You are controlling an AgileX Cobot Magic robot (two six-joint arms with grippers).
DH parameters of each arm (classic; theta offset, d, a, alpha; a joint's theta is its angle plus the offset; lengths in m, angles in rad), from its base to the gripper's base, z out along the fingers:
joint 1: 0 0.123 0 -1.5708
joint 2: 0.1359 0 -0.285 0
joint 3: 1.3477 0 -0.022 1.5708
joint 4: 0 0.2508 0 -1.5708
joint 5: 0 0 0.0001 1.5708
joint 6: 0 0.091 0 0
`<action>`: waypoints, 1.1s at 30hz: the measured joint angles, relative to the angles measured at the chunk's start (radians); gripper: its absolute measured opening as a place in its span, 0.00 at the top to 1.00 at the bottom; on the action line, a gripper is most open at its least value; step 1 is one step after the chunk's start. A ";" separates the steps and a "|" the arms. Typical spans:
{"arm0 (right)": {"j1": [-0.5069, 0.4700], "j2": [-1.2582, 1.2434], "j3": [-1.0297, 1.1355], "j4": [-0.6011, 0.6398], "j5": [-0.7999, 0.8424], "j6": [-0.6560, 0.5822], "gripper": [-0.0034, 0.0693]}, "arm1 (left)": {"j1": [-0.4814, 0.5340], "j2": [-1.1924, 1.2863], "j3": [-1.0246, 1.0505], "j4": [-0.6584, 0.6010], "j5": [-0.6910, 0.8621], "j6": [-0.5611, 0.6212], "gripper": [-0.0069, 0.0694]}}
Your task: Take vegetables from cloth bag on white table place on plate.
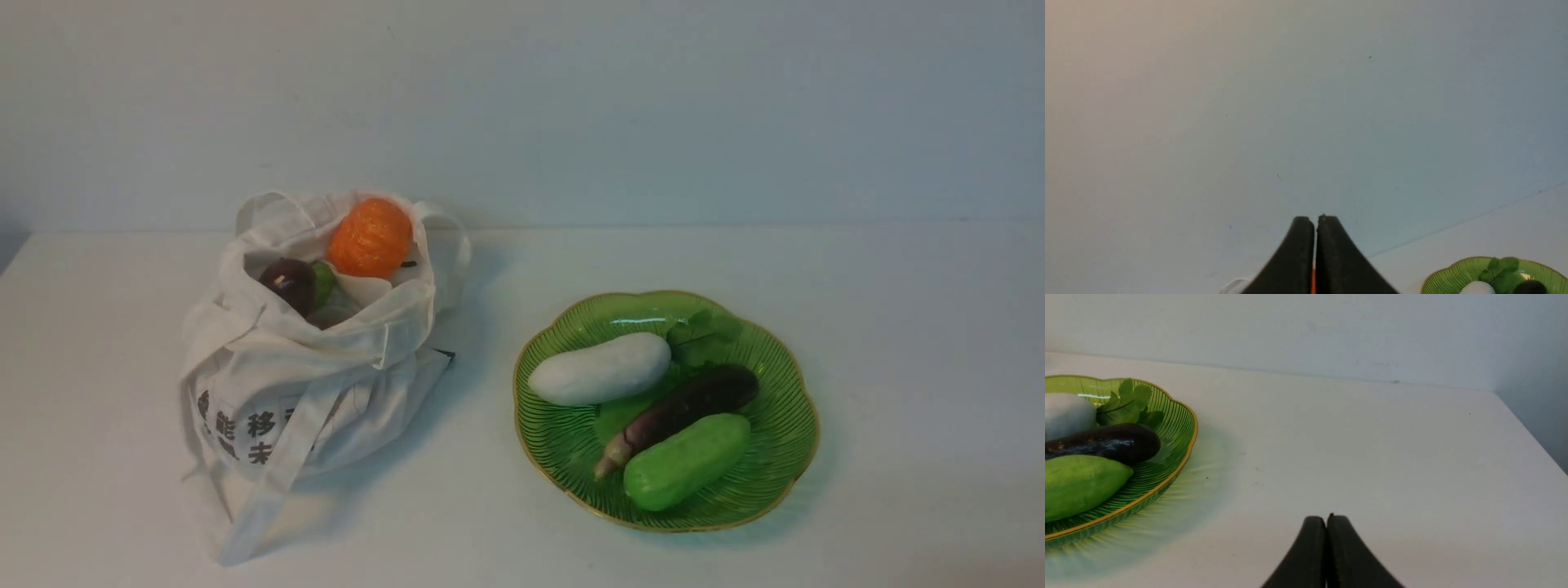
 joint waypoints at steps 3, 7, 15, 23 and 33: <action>0.000 0.000 0.000 0.000 0.000 0.000 0.97 | 0.000 -0.002 0.020 0.000 0.000 0.000 0.92; 0.000 0.000 0.000 0.000 0.000 0.000 0.97 | 0.000 -0.002 0.059 -0.002 0.001 -0.004 0.92; 0.000 0.000 0.000 0.000 0.000 0.000 0.97 | 0.077 -0.069 0.223 -0.058 -0.013 -0.008 0.92; 0.000 0.000 0.000 0.000 0.000 0.000 0.97 | 0.302 -0.233 0.563 -0.161 -0.144 0.046 0.92; 0.000 0.000 0.000 0.000 0.000 0.000 0.97 | 0.347 -0.234 0.691 -0.164 -0.086 0.041 0.92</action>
